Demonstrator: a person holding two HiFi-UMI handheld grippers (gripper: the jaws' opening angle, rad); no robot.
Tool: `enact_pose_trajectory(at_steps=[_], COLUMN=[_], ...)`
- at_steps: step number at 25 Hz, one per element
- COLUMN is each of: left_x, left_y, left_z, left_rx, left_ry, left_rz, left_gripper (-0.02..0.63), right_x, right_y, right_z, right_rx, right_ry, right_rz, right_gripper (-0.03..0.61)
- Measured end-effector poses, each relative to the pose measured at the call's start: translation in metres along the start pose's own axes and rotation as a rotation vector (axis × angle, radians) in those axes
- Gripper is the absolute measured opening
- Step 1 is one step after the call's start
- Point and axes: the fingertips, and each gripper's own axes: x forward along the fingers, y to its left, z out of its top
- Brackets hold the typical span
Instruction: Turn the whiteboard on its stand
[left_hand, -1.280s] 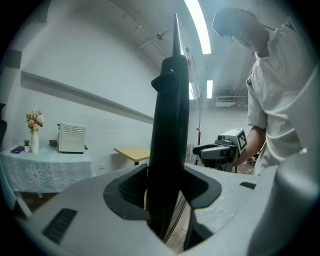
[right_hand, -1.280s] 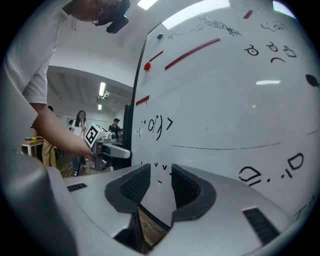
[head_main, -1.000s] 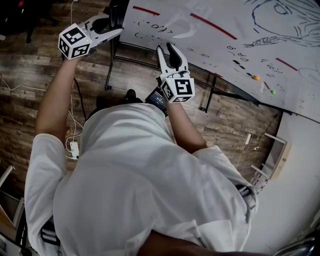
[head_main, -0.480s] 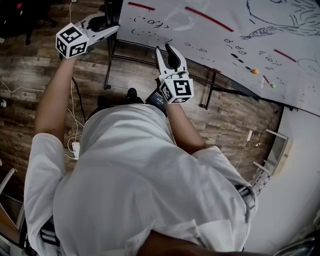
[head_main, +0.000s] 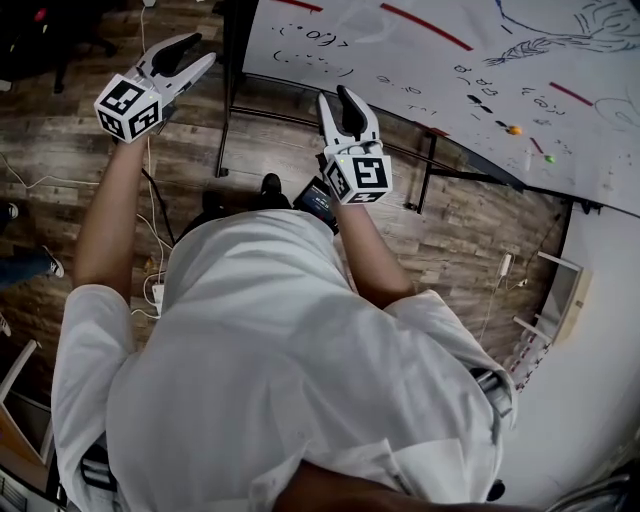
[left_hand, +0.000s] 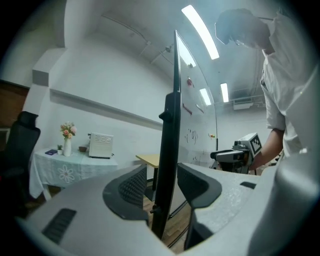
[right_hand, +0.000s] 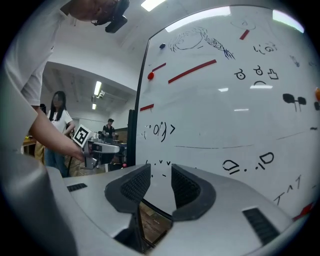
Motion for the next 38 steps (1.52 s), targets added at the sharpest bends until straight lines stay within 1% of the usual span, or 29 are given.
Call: enact_pose_trajectory(at_steps=[3, 7, 10, 14, 17, 19, 24, 30, 35, 38], left_x=[-0.028, -0.058, -0.075, -0.092, -0.104, -0.111, -0.118, -0.105, -0.102, -0.108], left_y=[-0.002, -0.016, -0.026, -0.037, -0.050, -0.061, -0.095, -0.146, -0.203, -0.250], left_z=[0.016, 0.038, 0.046, 0.053, 0.052, 0.048, 0.035, 0.033, 0.025, 0.018], left_rx=[-0.006, 0.027, 0.051, 0.053, 0.056, 0.044, 0.019, 0.030, 0.038, 0.044], left_ry=[-0.059, -0.116, -0.129, -0.150, -0.161, -0.170, -0.152, -0.133, -0.131, -0.131], left_rz=[0.080, 0.157, 0.195, 0.251, 0.297, 0.322, 0.343, 0.344, 0.343, 0.347], left_gripper=[0.190, 0.187, 0.187, 0.187, 0.187, 0.187, 0.187, 0.176, 0.175, 0.165], right_x=[-0.006, -0.020, -0.033, -0.053, -0.069, -0.081, -0.117, -0.162, -0.228, -0.280], right_y=[0.009, 0.018, 0.024, 0.031, 0.032, 0.029, 0.017, 0.003, -0.005, -0.008], right_z=[0.005, 0.011, 0.016, 0.022, 0.023, 0.023, 0.022, 0.019, 0.008, -0.003], right_rx=[-0.003, -0.007, -0.020, -0.028, -0.031, -0.031, -0.026, -0.025, -0.024, -0.031], right_ry=[-0.009, -0.019, -0.032, -0.051, -0.053, -0.058, -0.069, -0.073, -0.070, -0.065], right_rz=[-0.020, -0.056, -0.087, -0.120, -0.135, -0.148, -0.175, -0.169, -0.182, -0.185], right_gripper=[0.126, 0.121, 0.114, 0.106, 0.100, 0.098, 0.086, 0.077, 0.072, 0.061])
